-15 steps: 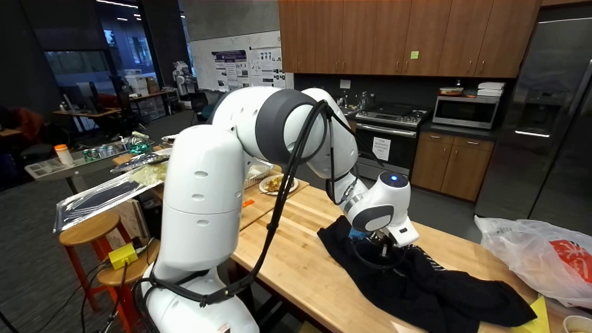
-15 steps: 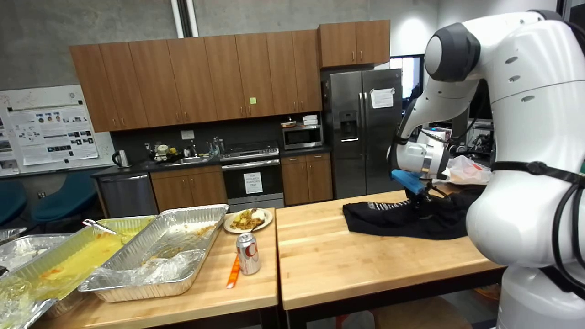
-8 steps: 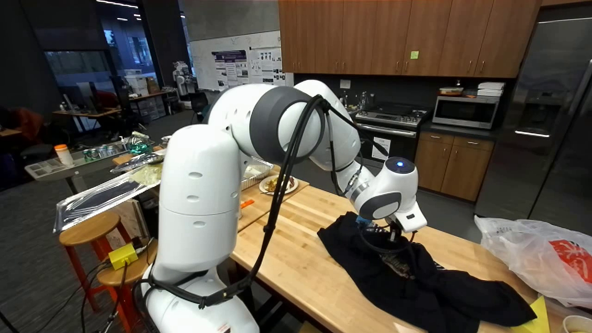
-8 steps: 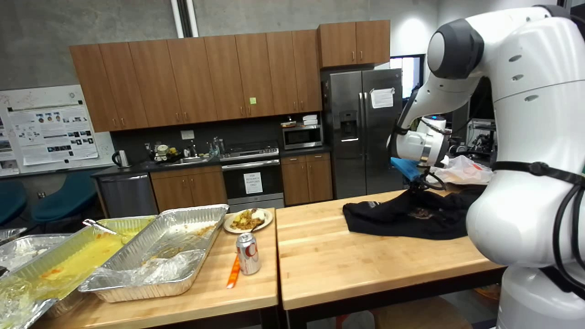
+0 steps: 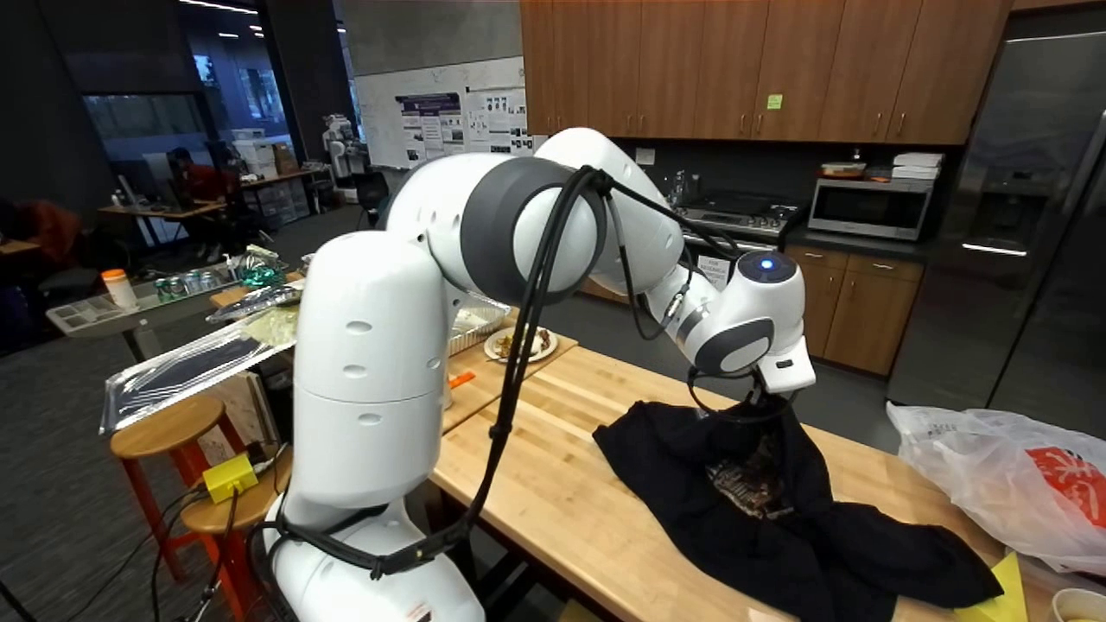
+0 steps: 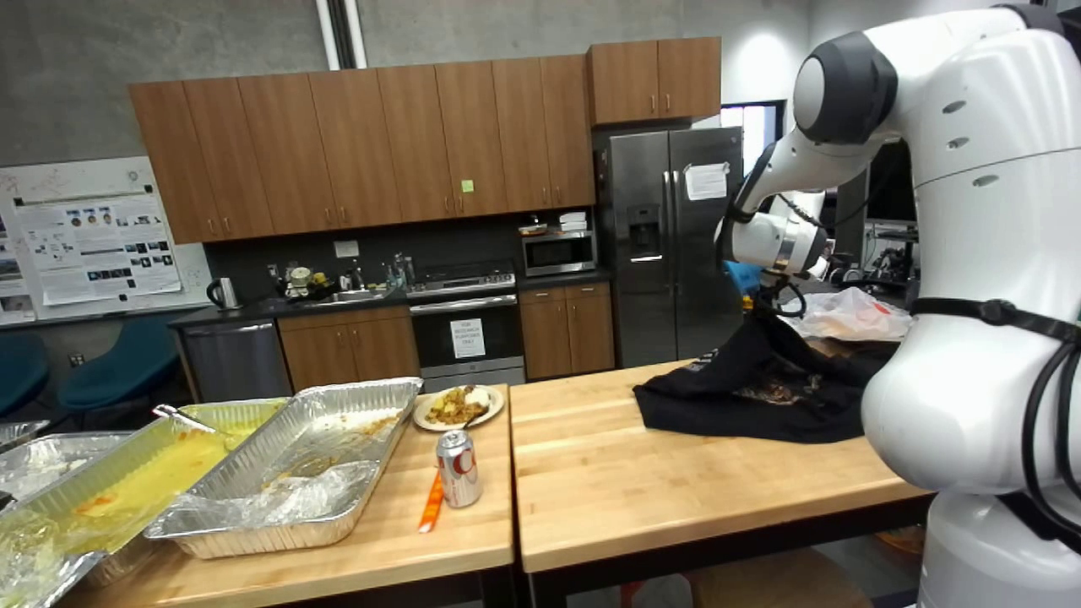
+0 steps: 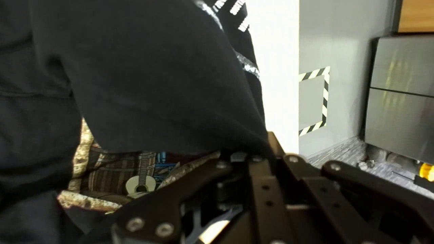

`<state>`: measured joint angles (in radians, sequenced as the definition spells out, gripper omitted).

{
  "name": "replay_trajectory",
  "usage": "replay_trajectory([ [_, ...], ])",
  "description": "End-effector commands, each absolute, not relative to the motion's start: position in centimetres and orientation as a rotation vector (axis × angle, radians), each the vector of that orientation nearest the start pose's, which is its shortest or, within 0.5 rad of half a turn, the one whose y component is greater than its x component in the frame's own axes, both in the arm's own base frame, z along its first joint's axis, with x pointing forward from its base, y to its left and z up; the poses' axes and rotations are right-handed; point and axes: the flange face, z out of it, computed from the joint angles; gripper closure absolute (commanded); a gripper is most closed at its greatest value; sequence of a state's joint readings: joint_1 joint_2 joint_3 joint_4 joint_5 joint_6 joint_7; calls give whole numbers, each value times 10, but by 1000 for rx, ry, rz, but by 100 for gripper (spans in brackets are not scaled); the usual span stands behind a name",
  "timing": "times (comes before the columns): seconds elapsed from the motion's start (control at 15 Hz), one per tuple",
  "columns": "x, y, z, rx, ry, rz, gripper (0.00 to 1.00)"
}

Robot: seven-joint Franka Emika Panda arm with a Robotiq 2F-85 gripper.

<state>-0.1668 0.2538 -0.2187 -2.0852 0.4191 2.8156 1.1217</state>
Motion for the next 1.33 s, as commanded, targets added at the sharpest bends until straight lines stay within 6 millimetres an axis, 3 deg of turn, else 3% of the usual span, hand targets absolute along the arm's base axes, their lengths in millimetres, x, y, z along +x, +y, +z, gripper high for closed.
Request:
replay_trajectory([
  [0.0, 586, -248, 381, -1489, 2273, -514, 99],
  [0.33, 616, -255, 395, -1358, 2346, -450, 99],
  [0.73, 649, -302, 393, -1195, 2453, -473, 99],
  [1.0, 664, -334, 382, -1090, 2549, -364, 99],
  [1.07, 666, -339, 379, -1070, 2581, -323, 69],
  [1.13, 668, -344, 374, -1049, 2608, -277, 69],
  [1.27, 670, -360, 362, -985, 2689, -217, 59],
])
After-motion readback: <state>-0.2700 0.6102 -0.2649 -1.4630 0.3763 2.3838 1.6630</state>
